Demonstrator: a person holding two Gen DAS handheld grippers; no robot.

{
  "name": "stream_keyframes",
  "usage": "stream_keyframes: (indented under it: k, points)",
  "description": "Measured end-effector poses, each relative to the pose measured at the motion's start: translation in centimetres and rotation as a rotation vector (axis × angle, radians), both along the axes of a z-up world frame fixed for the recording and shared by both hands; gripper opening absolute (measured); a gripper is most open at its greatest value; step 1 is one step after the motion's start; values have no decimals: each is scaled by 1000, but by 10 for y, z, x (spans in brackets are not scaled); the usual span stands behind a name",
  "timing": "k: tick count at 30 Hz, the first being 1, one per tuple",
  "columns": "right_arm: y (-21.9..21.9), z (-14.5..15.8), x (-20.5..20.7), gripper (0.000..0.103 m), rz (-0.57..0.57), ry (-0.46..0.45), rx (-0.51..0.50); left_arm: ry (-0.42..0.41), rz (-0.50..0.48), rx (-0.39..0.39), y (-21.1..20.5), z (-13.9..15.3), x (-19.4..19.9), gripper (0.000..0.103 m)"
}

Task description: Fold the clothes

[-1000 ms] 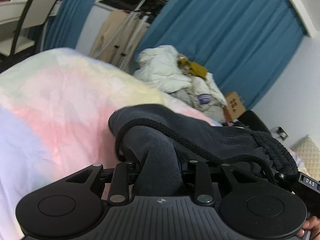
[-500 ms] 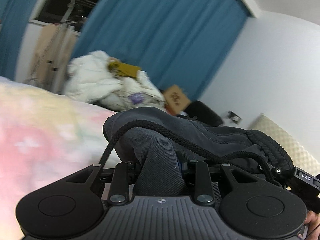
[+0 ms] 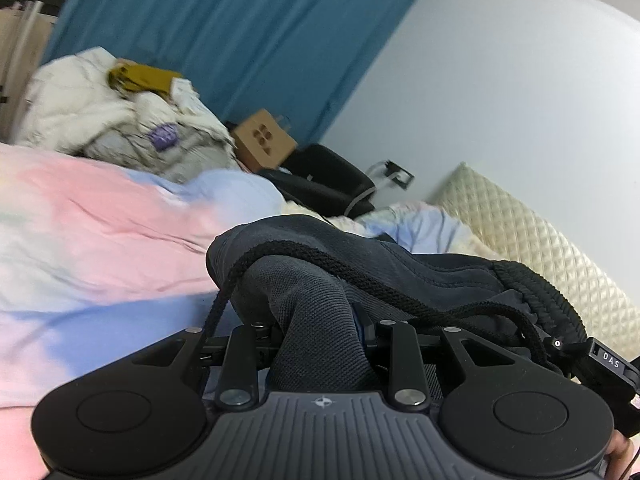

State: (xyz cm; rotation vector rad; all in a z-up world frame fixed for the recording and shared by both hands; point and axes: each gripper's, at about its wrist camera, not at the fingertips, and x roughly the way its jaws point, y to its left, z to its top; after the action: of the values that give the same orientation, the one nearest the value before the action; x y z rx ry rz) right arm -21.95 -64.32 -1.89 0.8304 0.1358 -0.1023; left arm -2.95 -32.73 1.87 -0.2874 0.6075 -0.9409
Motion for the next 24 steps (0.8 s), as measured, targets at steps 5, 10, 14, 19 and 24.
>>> stream_keyframes:
  k: [5, 10, 14, 19, 24]
  points:
    - [-31, -58, -2, 40, -76, 25, 43, 30, -55, 17, -49, -55, 26, 30]
    - [-53, -136, 1, 41, -132, 110, 204, 89, -111, 84, -65, -104, 44, 31]
    - [-51, -172, 2, 48, -160, 141, 236, 121, -135, 111, -62, -132, 56, 33]
    - [-51, -181, 5, 56, -177, 156, 244, 129, -141, 119, -59, -128, 55, 37]
    - [-46, -165, 3, 83, -220, 235, 242, 113, -131, 183, -48, -105, 45, 59]
